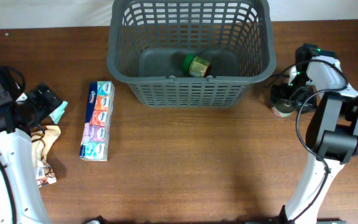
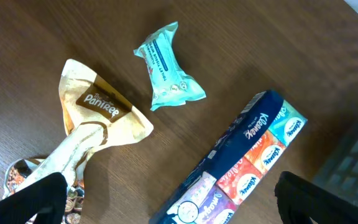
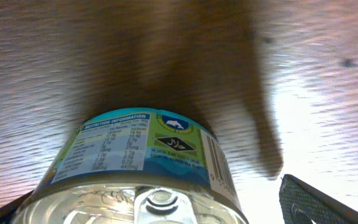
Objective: Pack container
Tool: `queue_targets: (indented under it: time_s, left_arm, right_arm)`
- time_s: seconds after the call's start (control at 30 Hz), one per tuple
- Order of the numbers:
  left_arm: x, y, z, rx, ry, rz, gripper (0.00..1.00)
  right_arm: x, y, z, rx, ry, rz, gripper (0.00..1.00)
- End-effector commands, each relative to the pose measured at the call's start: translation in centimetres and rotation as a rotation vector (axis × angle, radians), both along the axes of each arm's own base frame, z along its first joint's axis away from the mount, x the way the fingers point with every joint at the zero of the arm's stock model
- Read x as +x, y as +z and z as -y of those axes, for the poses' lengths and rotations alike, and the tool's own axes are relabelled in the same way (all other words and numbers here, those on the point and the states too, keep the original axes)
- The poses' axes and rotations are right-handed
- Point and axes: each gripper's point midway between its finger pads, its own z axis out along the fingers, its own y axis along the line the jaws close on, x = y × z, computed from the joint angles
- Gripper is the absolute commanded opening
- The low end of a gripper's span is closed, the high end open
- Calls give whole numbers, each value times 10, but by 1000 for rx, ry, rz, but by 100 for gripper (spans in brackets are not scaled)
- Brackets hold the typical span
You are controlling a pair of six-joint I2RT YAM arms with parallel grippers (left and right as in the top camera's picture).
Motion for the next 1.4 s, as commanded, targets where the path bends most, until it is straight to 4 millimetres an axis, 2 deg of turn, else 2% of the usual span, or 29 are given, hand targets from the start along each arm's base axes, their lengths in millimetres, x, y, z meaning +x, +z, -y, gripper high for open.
queue_targets:
  time_s: [0.0, 0.83, 0.97, 1.37]
  left_arm:
    - [0, 5, -4, 15, 2, 7, 100]
    - [0, 5, -4, 15, 2, 7, 100]
    - [1, 5, -4, 15, 2, 7, 100]
    - [0, 5, -4, 15, 2, 7, 100]
  right_arm:
    - [-7, -6, 22, -60, -42, -29, 99]
    - [5, -7, 9, -8, -23, 18, 99]
    - [6, -7, -1, 43, 6, 23, 99]
    - [8, -7, -13, -13, 80, 7, 99]
